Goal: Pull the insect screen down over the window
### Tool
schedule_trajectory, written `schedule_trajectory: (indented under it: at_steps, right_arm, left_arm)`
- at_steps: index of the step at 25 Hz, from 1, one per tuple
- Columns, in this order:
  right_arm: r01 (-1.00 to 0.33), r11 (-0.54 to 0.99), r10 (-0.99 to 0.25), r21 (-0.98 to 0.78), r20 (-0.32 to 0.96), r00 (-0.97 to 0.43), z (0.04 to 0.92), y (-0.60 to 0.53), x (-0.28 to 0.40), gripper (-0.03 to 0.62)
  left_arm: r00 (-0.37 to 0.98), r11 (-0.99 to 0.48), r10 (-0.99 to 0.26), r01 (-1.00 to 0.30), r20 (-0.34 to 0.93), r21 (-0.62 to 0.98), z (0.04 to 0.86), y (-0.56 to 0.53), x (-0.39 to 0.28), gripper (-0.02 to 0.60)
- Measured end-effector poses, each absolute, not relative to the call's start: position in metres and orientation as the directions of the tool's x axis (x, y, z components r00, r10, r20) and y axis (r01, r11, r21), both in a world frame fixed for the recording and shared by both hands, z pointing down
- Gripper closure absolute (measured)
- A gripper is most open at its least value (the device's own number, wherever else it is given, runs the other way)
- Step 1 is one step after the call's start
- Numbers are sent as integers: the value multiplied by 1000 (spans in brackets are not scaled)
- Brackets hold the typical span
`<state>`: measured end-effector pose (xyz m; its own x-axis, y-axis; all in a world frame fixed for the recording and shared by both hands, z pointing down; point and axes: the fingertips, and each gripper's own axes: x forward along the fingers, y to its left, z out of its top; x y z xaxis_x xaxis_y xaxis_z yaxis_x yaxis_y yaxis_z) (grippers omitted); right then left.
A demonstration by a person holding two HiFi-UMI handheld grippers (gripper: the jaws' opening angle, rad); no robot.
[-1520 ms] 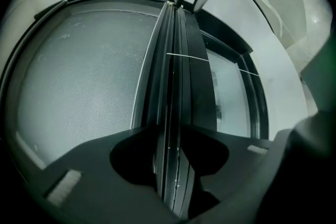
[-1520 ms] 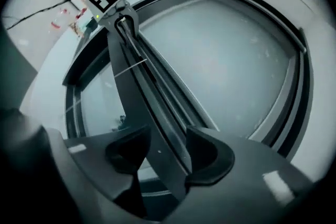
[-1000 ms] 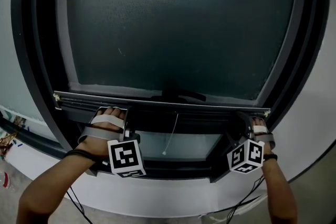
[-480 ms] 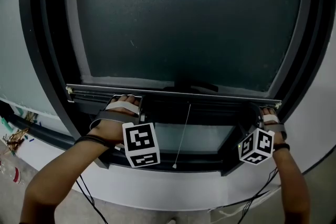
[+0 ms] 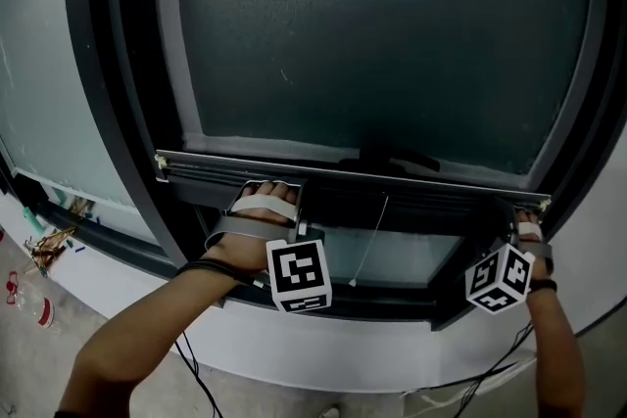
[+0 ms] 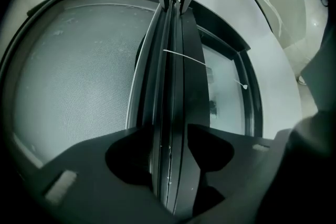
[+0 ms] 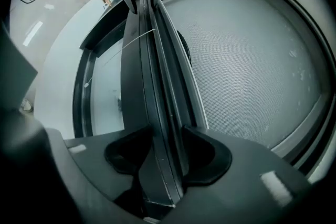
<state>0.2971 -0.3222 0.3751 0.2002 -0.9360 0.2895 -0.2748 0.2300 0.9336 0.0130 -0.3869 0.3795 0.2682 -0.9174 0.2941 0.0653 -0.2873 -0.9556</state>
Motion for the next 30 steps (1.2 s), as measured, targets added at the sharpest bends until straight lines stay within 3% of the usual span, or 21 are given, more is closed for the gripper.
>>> schedule_trajectory:
  at_steps: [15,30]
  right_arm:
    - [-318,195,-939,928,270,211,386,-324,297,470]
    - [-247,178,-932,953,244,267,391,-328,300,474]
  left_arm:
    - [277,-276,-920,43,277,-960,396,-386,16,377]
    - [257,-249,-934,33,249,-968,398,-389,15,399]
